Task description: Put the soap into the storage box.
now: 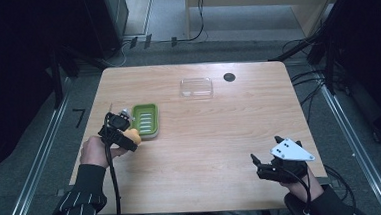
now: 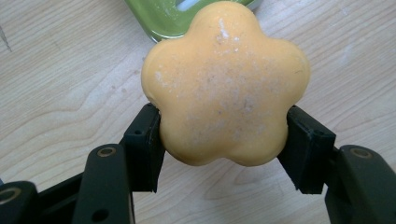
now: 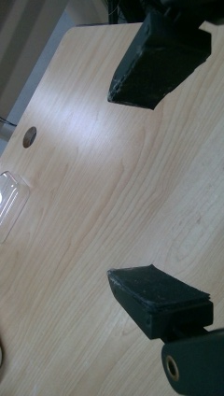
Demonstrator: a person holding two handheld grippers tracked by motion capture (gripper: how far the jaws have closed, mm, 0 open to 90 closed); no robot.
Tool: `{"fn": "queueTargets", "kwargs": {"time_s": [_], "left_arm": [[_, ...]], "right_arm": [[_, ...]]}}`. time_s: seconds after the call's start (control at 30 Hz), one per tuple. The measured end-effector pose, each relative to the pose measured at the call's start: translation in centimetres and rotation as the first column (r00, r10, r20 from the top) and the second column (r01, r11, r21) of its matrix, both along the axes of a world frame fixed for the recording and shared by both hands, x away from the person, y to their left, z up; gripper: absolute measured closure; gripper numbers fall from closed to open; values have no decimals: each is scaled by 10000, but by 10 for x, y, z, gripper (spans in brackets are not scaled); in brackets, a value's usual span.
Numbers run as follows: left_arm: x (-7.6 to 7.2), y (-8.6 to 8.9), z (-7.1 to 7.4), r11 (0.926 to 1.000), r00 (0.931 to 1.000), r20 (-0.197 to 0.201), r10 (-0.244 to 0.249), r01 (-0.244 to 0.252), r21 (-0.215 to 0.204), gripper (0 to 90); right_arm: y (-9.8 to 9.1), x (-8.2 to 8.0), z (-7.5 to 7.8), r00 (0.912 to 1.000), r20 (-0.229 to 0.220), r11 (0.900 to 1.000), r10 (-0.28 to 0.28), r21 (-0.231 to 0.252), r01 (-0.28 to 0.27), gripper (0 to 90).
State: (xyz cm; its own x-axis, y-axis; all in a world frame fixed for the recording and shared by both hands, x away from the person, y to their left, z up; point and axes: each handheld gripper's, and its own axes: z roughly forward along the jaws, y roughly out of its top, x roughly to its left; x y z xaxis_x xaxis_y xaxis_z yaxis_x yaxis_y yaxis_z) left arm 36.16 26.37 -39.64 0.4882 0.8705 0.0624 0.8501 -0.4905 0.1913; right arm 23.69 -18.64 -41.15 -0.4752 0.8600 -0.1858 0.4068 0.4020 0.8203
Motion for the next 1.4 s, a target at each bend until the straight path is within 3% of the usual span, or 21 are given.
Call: {"fn": "queueTargets", "kwargs": {"time_s": [1.4], "left_arm": [[50,-15,7,9988,9985,-254,-487,485,-100,395]], "right_arm": [[0,0,0,10000,-1,10000,11,2,-11,137]]}}
